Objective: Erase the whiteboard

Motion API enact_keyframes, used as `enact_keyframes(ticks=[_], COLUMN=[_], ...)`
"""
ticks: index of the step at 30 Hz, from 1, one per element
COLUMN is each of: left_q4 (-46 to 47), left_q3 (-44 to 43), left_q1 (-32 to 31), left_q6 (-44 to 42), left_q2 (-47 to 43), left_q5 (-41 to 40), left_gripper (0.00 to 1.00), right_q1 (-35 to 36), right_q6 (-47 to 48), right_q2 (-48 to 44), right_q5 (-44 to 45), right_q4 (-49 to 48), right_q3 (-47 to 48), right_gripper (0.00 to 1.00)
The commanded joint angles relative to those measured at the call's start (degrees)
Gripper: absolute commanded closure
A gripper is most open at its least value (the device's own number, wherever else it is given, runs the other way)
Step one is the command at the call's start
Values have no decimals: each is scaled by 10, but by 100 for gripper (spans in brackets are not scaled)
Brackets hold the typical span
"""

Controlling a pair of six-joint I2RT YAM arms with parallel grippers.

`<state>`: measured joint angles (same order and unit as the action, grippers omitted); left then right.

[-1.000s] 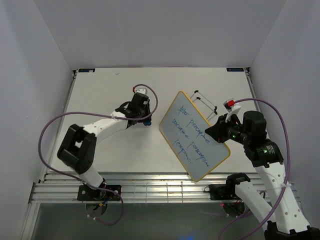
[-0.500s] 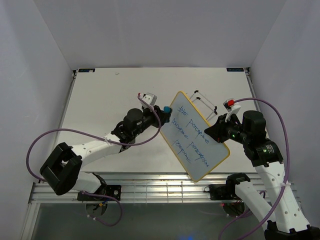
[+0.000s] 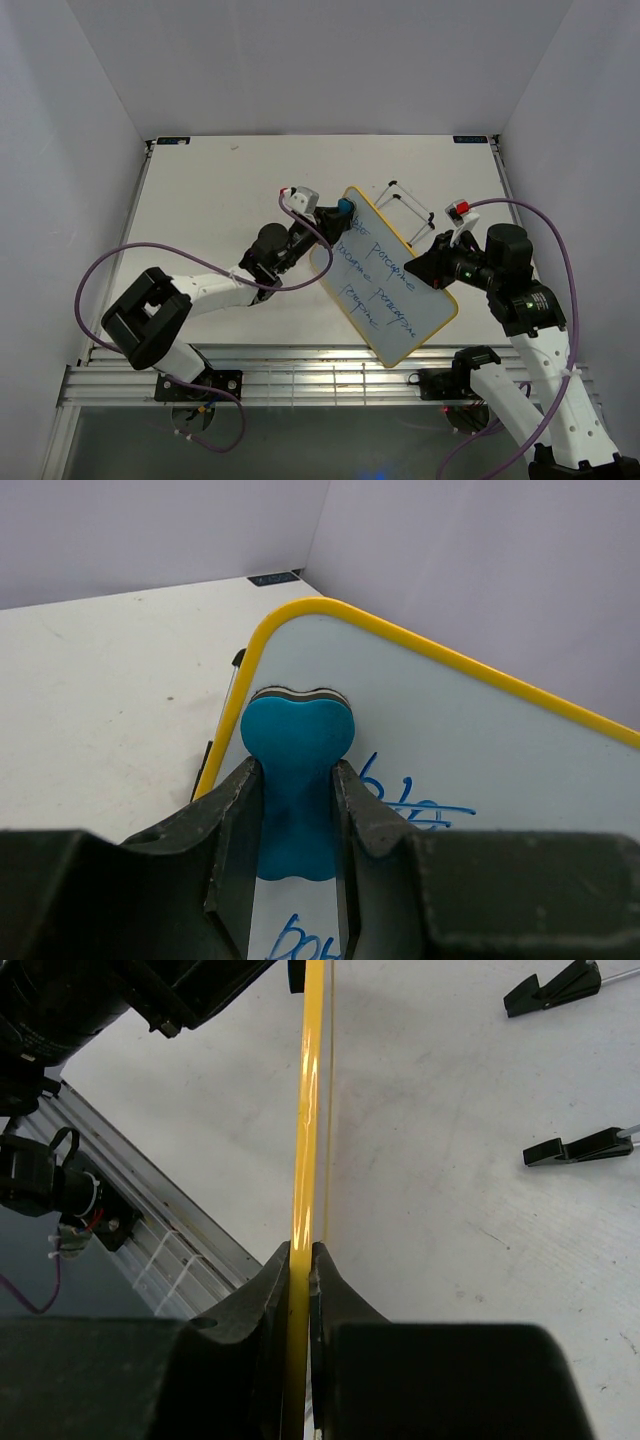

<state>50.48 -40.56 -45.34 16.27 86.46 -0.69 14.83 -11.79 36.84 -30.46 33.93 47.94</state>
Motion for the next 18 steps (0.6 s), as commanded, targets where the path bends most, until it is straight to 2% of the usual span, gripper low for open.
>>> enact_keyframes(ticks=[1,11,18], left_q4=[80,117,96], left_q3=[14,36,43], left_q1=[-10,-50,-117], left_q6=[-9,-26,-50], left_q2=[0,9,1], left_q5=[-13,-40,-78], left_gripper=[93,97,98], right_q1=[4,4,4], right_q6=[-31,-70,-97], right_q2=[-10,9,23], right_q5=[-50,-46,-35], right_q4=[-94,-131,-158], right_q3=[27,36,49], right_gripper=[92,92,92])
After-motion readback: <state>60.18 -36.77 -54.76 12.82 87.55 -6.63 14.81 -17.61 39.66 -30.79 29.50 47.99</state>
